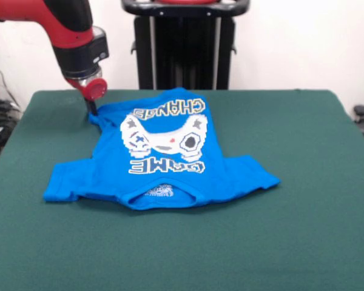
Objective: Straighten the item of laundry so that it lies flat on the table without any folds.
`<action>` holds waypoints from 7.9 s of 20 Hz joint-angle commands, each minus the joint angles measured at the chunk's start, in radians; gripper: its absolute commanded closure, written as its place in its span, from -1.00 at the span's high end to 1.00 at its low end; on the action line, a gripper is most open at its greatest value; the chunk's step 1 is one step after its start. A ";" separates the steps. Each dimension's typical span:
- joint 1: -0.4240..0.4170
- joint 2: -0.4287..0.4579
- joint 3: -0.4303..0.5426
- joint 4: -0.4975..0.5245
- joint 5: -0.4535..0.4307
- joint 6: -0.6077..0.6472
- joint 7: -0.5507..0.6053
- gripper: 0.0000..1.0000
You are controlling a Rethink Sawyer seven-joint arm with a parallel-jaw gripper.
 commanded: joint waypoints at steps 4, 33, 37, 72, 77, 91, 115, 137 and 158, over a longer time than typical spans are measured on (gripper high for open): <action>-0.066 -0.082 0.126 0.022 -0.066 0.110 -0.355 -1.00; -0.079 -0.137 0.162 0.064 -0.093 0.060 -0.238 1.00; -0.071 -0.174 0.177 0.076 -0.073 0.069 -0.232 1.00; 0.220 -0.006 0.146 -0.261 0.025 0.043 -0.032 1.00; 0.252 0.067 0.146 -0.360 0.037 0.055 -0.039 1.00; 0.397 0.068 0.057 -0.406 0.102 0.057 0.093 1.00; 0.470 0.060 -0.070 -0.357 0.180 0.030 0.076 1.00; 0.486 -0.007 -0.053 -0.349 0.277 0.064 0.029 1.00; 0.629 0.039 -0.174 -0.339 0.361 -0.028 0.187 1.00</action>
